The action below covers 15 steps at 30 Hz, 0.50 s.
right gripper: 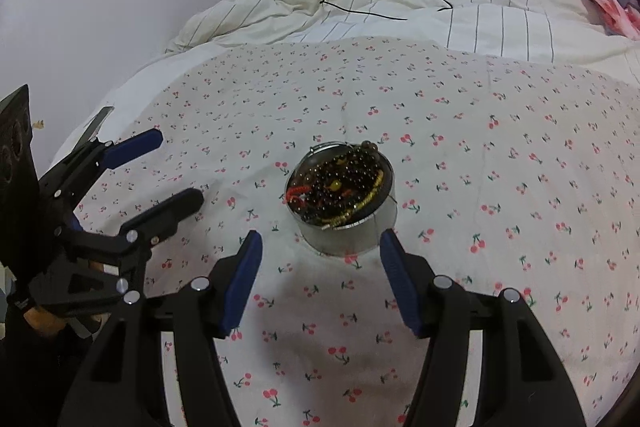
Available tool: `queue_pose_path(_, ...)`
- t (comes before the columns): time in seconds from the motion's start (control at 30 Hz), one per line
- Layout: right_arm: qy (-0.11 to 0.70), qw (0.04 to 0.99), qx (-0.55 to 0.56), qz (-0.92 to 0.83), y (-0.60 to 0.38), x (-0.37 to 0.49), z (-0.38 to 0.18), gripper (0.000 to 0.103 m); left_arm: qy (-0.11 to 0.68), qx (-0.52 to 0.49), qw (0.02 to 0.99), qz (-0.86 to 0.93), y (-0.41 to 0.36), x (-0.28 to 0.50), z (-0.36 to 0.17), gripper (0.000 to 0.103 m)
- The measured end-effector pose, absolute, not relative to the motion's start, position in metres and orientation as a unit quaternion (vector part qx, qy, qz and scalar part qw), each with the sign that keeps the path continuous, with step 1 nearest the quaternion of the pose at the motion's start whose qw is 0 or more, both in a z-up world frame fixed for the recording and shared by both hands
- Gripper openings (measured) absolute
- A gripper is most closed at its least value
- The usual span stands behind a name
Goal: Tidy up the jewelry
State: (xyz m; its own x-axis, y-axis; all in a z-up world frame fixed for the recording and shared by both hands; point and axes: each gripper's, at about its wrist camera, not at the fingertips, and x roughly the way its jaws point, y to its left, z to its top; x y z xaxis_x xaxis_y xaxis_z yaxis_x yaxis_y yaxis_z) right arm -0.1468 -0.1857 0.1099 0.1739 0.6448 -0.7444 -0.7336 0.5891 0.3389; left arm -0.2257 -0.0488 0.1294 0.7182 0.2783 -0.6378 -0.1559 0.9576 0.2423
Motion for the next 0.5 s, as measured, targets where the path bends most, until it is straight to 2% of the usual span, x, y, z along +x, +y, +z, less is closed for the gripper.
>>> queue_pose_path(0.1, 0.458, 0.766, -0.04, 0.449, -0.192, -0.15, 0.109, 0.064, 0.352, 0.097, 0.923, 0.124, -0.052, -0.228, 0.13, 0.079)
queue_pose_path(0.3, 0.459, 0.762, -0.043, 0.455, -0.198, -0.162, 0.104, 0.065, 0.349, 0.102, 0.923, 0.125, -0.055, -0.231, 0.131, 0.081)
queue_pose_path(0.5, 0.466, 0.758, -0.043, 0.454, -0.202, -0.167, 0.092, 0.065, 0.383, 0.047, 0.917, 0.099, -0.042, -0.227, 0.119, 0.084)
